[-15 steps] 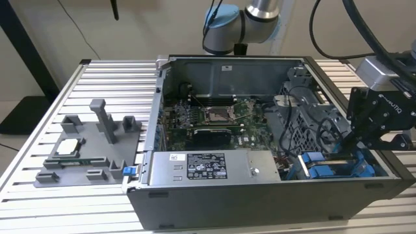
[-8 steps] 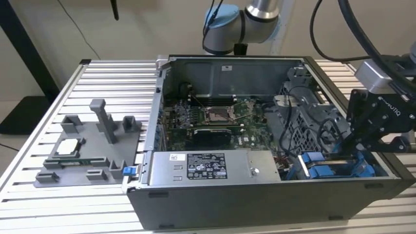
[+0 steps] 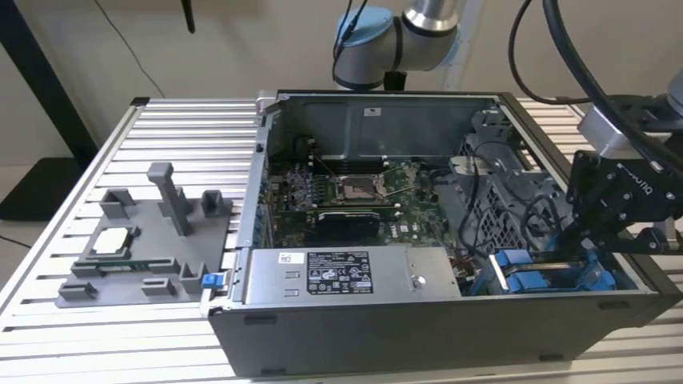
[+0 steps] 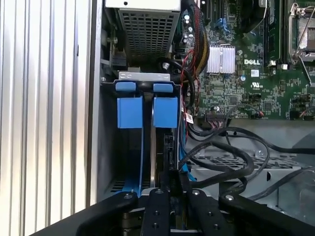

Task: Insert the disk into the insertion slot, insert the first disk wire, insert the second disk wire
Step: 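Insert the first disk wire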

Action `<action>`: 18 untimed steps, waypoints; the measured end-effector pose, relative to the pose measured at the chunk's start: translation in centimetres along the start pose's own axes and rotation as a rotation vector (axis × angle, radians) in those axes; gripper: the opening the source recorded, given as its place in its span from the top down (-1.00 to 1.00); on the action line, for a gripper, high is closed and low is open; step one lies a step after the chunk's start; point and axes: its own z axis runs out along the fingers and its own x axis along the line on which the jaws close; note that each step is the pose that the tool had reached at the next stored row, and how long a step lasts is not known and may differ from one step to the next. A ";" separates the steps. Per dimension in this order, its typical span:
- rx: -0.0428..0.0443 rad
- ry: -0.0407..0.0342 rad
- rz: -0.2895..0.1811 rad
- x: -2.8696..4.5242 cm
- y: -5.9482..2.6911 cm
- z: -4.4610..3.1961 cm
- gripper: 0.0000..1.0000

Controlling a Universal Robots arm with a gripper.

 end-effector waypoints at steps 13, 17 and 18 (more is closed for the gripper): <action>0.0000 -0.0020 0.002 0.05 -0.04 0.45 -1.00; -0.0016 -0.0016 0.002 0.00 0.05 -0.46 -1.00; -0.0017 -0.0015 0.002 -0.02 0.08 -0.77 -1.00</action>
